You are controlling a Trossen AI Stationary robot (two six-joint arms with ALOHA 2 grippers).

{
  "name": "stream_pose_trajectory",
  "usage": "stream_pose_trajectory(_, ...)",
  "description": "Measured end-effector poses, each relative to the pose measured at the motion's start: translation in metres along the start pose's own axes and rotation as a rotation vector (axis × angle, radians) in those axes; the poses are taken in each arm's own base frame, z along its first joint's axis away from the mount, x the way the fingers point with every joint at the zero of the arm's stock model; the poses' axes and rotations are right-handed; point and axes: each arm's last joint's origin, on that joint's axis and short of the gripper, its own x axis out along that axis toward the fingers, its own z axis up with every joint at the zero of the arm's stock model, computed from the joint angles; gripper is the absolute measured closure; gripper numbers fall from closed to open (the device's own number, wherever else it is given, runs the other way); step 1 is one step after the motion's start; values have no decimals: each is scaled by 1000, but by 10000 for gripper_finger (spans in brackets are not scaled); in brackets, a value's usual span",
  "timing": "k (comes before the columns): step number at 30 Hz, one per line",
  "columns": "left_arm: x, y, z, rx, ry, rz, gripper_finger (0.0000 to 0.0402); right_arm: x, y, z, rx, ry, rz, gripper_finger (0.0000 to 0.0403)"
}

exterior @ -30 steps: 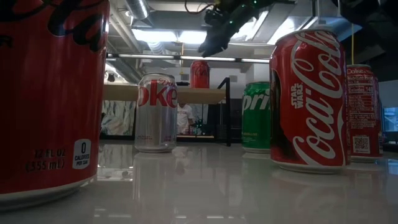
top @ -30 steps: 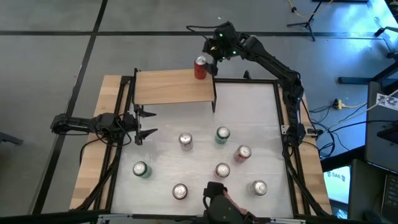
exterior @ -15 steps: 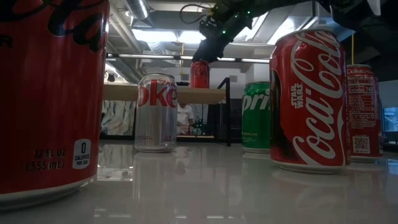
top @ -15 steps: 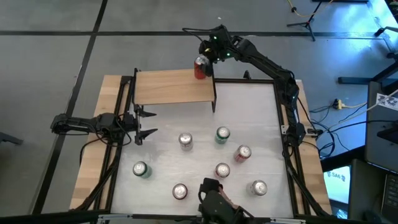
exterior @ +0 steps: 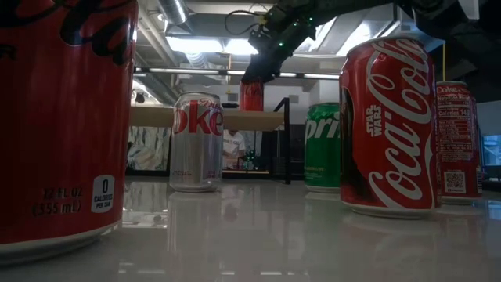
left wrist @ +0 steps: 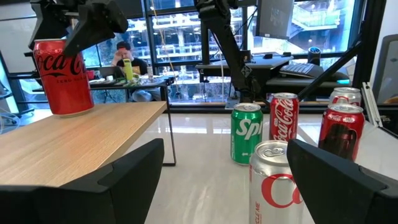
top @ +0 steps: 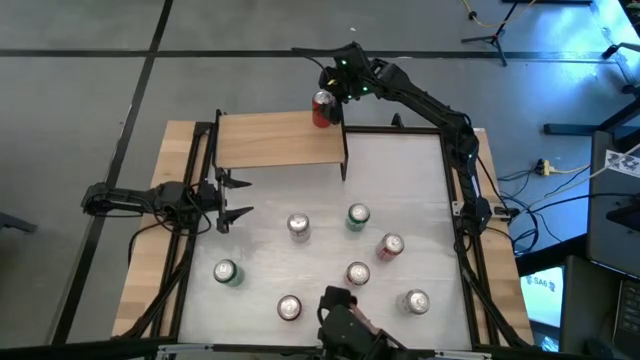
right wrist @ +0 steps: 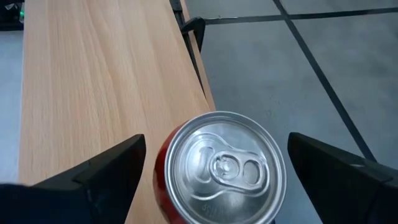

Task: Place canned beverage on shelf
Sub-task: Put the top red black soda can on the shelf

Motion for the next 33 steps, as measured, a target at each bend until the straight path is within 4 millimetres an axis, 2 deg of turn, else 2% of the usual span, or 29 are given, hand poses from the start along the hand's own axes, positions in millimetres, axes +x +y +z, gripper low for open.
stream_pose_trajectory(4,0,0,0,0,0,0,72,0,1,0,-7,1,5,31)
stream_pose_trajectory(15,0,0,0,0,0,0,72,-1,1,1,-28,-11,20,145)
stream_pose_trajectory(19,0,0,0,-1,0,0,72,-1,2,0,-72,-21,67,145)
stream_pose_trajectory(24,0,0,0,-1,0,0,72,-3,4,-2,-114,-4,98,123)
stream_pose_trajectory(33,0,0,0,-1,0,0,72,-3,5,-2,-223,-12,125,139)
